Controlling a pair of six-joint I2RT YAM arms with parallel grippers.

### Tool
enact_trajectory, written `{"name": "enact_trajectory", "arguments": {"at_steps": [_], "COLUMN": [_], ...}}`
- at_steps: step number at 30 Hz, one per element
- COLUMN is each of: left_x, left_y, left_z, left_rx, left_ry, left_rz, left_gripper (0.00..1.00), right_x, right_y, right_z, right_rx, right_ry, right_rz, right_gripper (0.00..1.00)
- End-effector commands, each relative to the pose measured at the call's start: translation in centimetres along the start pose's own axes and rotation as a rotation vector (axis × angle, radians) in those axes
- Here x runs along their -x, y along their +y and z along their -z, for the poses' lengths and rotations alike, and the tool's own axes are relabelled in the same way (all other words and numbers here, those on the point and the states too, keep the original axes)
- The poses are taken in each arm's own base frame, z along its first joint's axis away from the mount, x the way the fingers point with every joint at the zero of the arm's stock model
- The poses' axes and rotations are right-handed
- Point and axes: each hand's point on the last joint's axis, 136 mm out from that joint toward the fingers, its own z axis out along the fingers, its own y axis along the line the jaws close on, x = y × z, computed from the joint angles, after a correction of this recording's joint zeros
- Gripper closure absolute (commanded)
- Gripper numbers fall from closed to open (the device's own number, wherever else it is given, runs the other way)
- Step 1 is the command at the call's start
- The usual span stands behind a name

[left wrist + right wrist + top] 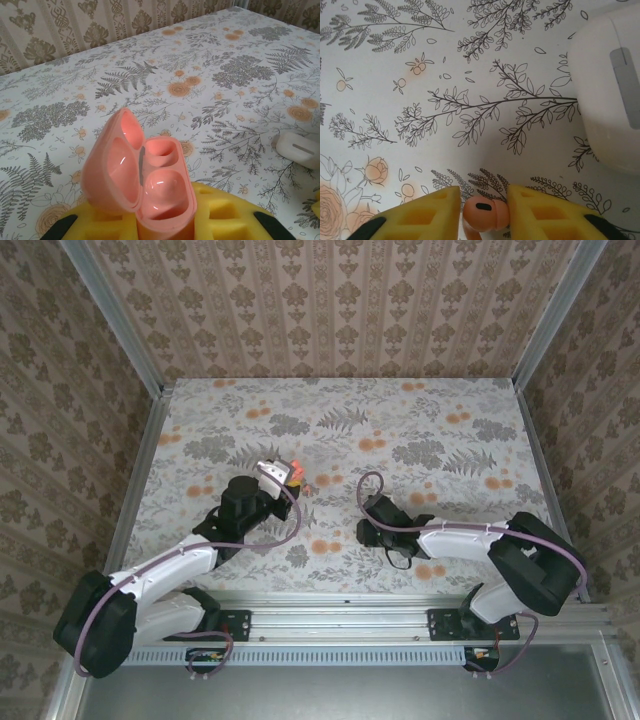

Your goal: Insert wireless bluetooth earbuds into charging case

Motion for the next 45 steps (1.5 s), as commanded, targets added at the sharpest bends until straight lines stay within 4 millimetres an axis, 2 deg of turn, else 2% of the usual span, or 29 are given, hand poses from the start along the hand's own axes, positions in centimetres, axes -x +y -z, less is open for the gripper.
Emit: {"name": "enact_trajectory", "arguments": {"at_steps": [1,6,10,14,18,22,25,32,38,45], "left_x": [0.1,0.2,0.4,0.4,0.3,0.2,0.3,0.2,0.0,-0.3], "left_y": [0.5,0.6,0.6,0.6,0.5,0.6,0.7,0.8,1.0,1.1], "left_z": [0.3,0.3,0.5,0.5,0.5,0.5,0.5,0.6,0.7,0.7], "left_rx": [0.021,0.025,0.023,0.021,0.020,0.020,0.022,0.025,0.033,0.038], "left_ry": [0.007,0.019,0.020,0.028,0.039,0.042,0.043,0.049,0.055,0.066], "left_rz": [-0.016,-0.021,-0.016,-0.008,-0.001,0.005,0.007,0.001,0.004,0.004], "left_gripper": [0.83,0.83,0.83,0.83,0.83,0.83,0.83,0.83,0.83,0.82], "right_x": [0.2,0.9,1.6,1.5,1.1,1.2,1.5,1.8,0.9,0.0], "right_y": [-0.1,0.2,-0.2,-1.0,-1.9,-0.6,0.5,1.5,1.3,0.6], "right_z": [0.6,2.5,5.0,7.3,8.4,7.7,6.5,3.2,1.6,0.9], "right_rx": [-0.044,-0.084,-0.119,-0.168,-0.237,-0.234,-0.209,-0.206,-0.226,-0.258], "right_ry": [0.021,0.068,0.141,0.272,0.420,0.521,0.551,0.621,0.682,0.716], "right_rz": [-0.005,0.035,0.065,0.074,-0.036,-0.083,-0.088,-0.051,-0.043,-0.046], "right_gripper": [0.64,0.54,0.54,0.54,0.53,0.52,0.52,0.53,0.55,0.54]}}
